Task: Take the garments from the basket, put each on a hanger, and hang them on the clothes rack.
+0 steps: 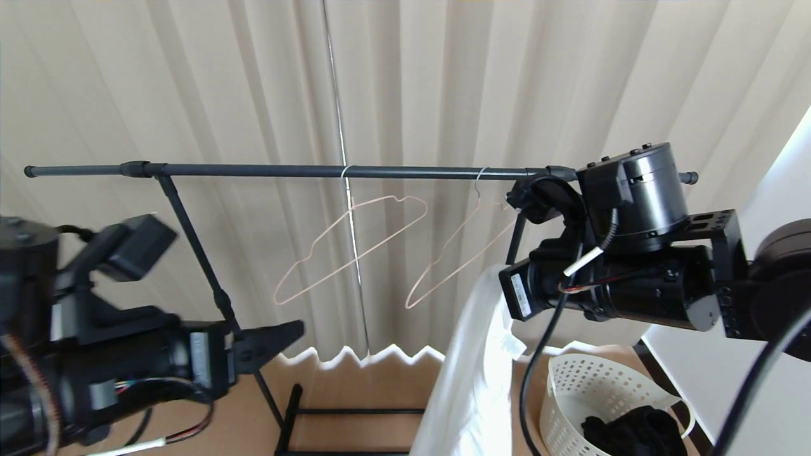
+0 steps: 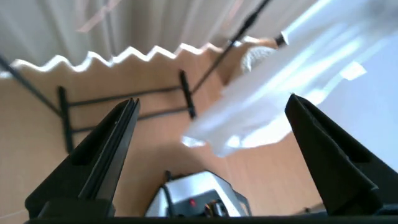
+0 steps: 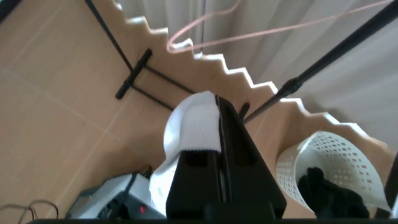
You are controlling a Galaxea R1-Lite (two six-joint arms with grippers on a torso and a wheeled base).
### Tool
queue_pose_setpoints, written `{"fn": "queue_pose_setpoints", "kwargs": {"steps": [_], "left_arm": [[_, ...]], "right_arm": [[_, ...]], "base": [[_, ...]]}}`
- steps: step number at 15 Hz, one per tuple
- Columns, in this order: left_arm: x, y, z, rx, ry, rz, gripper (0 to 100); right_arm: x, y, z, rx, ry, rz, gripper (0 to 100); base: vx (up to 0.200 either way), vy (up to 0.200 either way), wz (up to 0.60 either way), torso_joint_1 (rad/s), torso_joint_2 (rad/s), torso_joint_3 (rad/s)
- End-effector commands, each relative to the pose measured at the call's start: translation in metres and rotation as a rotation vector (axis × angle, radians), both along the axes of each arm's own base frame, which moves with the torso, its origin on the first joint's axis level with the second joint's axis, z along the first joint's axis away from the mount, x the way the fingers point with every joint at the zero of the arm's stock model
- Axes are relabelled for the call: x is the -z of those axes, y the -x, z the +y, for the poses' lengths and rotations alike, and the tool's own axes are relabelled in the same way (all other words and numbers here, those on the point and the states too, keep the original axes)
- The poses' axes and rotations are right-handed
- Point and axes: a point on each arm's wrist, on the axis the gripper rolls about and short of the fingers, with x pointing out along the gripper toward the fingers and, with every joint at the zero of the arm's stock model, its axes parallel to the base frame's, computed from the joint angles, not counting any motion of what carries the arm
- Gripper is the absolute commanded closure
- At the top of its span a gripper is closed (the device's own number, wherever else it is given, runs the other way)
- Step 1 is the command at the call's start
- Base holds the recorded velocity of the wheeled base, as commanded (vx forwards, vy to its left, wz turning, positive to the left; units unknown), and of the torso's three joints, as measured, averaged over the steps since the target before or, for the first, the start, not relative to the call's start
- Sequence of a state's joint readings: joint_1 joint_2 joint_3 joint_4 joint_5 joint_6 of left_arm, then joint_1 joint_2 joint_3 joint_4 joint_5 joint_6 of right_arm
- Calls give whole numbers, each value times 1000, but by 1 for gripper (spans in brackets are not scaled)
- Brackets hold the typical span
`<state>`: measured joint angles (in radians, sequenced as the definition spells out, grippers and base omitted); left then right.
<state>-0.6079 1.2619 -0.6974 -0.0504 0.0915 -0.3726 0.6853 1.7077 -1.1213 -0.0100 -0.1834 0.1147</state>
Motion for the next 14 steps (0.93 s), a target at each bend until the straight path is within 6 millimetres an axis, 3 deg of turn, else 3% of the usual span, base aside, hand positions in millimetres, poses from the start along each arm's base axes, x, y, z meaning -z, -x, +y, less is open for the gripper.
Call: {"fn": "queue_pose_setpoints", "kwargs": {"steps": [1,6,11,14], "left_arm": [[31,-34,-83,127,-46,164,0],[63,-59,-128,162,-22,122,0],[93,-82,-154,44,-122,104,0],[99,-96,-161,-52,-140,76,0]], "right_arm": [[18,-15,13,22,0,40,100],[2,-10,34,44,-106,21,100],[-2,-5,33,48,-114,10,100],[-11,7,25,40,-125,-4,100]], "base": [[0,0,0,0,0,0],[0,0,0,0,0,0],[0,0,0,0,0,0],[0,0,0,0,0,0]]}}
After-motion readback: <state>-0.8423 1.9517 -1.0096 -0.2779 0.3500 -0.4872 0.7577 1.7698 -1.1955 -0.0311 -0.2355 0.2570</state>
